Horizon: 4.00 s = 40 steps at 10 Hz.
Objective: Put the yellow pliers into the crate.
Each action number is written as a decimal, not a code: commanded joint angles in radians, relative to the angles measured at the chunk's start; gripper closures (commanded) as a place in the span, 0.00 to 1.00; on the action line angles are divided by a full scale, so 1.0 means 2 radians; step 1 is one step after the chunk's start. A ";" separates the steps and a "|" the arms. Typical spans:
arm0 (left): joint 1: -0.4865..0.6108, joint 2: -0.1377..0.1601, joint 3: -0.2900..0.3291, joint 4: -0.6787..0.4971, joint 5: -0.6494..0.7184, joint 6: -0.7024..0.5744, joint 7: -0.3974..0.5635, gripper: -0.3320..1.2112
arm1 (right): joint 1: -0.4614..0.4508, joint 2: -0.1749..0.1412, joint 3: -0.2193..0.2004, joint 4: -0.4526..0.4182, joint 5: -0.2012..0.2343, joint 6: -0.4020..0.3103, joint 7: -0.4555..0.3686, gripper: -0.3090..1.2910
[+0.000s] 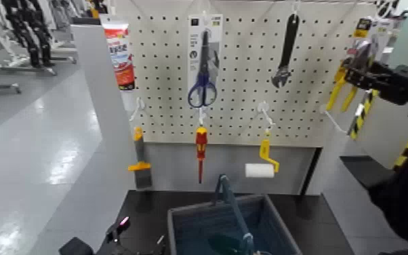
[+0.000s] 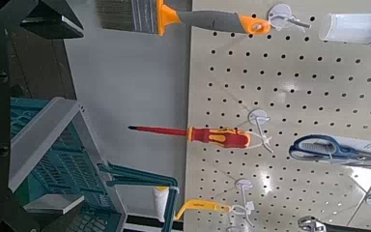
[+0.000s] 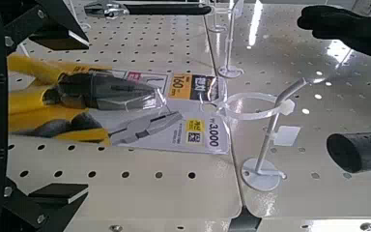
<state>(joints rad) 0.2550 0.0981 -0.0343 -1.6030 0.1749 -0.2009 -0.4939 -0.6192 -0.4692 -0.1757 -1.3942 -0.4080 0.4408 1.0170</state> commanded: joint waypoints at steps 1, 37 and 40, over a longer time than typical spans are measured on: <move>0.000 0.000 -0.001 0.000 0.000 0.000 0.000 0.28 | -0.018 -0.002 0.017 0.037 -0.008 -0.011 0.015 0.53; -0.006 -0.010 -0.003 0.034 0.021 -0.016 -0.008 0.28 | 0.259 0.149 0.045 -0.134 0.008 0.037 -0.050 0.89; -0.007 -0.012 -0.004 0.039 0.021 -0.024 -0.008 0.28 | 0.260 0.149 0.063 -0.092 0.011 0.038 -0.045 0.89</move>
<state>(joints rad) 0.2410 0.0771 -0.0424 -1.5282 0.2172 -0.2444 -0.5108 -0.1005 -0.1717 -0.0573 -1.5976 -0.3889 0.5161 0.9266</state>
